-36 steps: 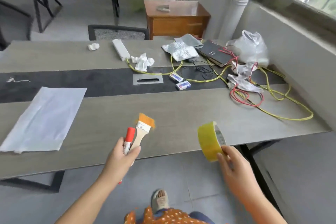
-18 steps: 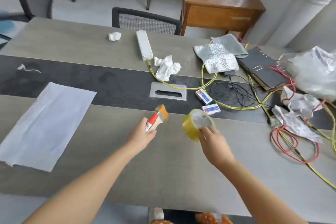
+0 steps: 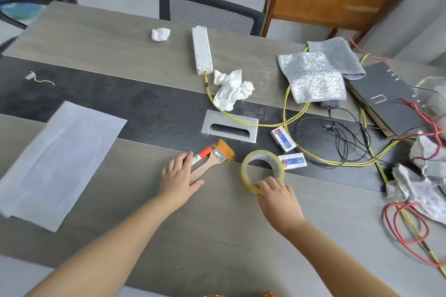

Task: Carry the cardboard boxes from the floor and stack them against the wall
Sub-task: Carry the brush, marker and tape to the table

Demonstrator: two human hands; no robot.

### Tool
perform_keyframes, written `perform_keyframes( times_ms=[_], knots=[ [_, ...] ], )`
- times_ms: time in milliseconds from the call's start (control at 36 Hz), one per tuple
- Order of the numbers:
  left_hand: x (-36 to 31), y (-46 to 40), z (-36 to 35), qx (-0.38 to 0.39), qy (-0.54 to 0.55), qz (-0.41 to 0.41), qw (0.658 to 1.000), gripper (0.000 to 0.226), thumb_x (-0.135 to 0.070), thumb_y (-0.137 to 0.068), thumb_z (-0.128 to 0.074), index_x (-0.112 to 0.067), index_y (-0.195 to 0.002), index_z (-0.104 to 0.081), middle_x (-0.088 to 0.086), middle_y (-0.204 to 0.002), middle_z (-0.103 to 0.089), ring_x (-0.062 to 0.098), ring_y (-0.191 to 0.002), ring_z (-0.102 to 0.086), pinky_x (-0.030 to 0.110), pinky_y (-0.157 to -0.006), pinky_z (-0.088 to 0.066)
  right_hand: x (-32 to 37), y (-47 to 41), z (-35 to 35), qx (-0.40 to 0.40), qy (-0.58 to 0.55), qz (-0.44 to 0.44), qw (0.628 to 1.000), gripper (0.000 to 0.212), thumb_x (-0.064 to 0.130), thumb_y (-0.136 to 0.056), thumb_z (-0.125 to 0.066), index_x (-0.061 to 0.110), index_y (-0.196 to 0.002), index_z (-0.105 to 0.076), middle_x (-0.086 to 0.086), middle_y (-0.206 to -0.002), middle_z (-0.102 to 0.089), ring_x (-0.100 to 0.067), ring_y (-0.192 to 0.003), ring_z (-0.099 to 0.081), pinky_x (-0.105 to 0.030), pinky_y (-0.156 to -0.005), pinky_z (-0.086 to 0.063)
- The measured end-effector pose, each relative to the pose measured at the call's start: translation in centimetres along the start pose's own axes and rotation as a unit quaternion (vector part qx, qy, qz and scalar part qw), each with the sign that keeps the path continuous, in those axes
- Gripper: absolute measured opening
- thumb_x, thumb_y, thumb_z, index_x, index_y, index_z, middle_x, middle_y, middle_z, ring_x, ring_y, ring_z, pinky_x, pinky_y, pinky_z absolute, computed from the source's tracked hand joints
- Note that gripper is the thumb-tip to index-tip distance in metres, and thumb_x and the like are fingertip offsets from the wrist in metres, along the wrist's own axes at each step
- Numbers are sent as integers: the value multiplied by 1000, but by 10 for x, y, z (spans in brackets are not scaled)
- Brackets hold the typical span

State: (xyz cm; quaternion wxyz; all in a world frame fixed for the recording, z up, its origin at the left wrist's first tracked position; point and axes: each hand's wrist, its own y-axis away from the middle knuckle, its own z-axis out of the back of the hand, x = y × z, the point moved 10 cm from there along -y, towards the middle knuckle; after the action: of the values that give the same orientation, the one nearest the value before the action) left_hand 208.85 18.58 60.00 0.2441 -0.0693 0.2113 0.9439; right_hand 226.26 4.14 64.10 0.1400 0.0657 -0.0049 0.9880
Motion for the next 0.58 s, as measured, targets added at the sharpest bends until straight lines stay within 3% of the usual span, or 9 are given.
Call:
perform_keyframes(
  times_ms=[111,222,278,333,389,444,528,583],
  knots=[
    [1,10,11,-6,40,1,999,79,-46,-91,-54,-20,-151,-9,1,-153,-18,22,-137,-22,32,-107,-23,0,7,17,-24,-56,-9,998,38,17,-57,-89,18,-88,-68,1,-83,-65,-25,-72,-66,-32,-50,-51],
    [2,31,32,-36,115,-23,993,78,-38,-91,-58,-20,-151,-13,5,-153,-21,24,-138,-20,32,-109,-23,-4,25,42,-42,-137,-54,988,34,16,-78,-77,10,-109,-65,-7,-106,-66,-35,-93,-63,-43,-74,-52],
    [4,48,42,-56,165,-43,984,76,-34,-89,-61,-20,-150,-17,4,-149,-27,22,-137,-24,33,-108,-26,-4,38,53,-28,-202,-81,976,35,21,-86,-68,12,-119,-60,-4,-116,-62,-30,-108,-56,-38,-87,-46],
    [8,71,51,-75,234,-62,967,73,-31,-87,-64,-24,-148,-24,2,-141,-37,17,-132,-34,35,-108,-32,-3,55,65,-24,-279,-111,954,38,25,-89,-64,18,-126,-55,3,-118,-58,-18,-113,-51,-27,-92,-40],
    [14,98,59,-93,309,-76,944,67,-26,-86,-67,-33,-141,-28,-3,-130,-47,6,-121,-46,37,-106,-38,-1,76,76,-24,-359,-136,923,38,33,-89,-62,28,-125,-52,9,-116,-57,-9,-113,-52,-26,-95,-41],
    [19,129,66,-102,379,-84,916,58,-25,-85,-67,-40,-130,-34,-11,-118,-55,-5,-110,-52,33,-102,-42,2,99,84,-22,-434,-158,887,42,58,-80,-56,42,-118,-48,15,-118,-59,1,-113,-54,-25,-94,-44],
    [25,182,75,-112,463,-91,875,48,-49,-76,-68,-50,-119,-45,-16,-105,-63,-4,-103,-58,14,-90,-45,7,138,92,-38,-522,-165,836,69,83,-64,-51,43,-119,-47,18,-118,-60,6,-112,-55,-12,-86,-47],
    [33,217,74,-130,499,-84,853,57,-55,-66,-60,-42,-120,-46,-20,-107,-62,1,-101,-61,9,-86,-45,11,164,93,-53,-544,-158,823,80,87,-61,-53,38,-123,-47,17,-118,-63,2,-114,-57,-10,-84,-47]
  ],
)
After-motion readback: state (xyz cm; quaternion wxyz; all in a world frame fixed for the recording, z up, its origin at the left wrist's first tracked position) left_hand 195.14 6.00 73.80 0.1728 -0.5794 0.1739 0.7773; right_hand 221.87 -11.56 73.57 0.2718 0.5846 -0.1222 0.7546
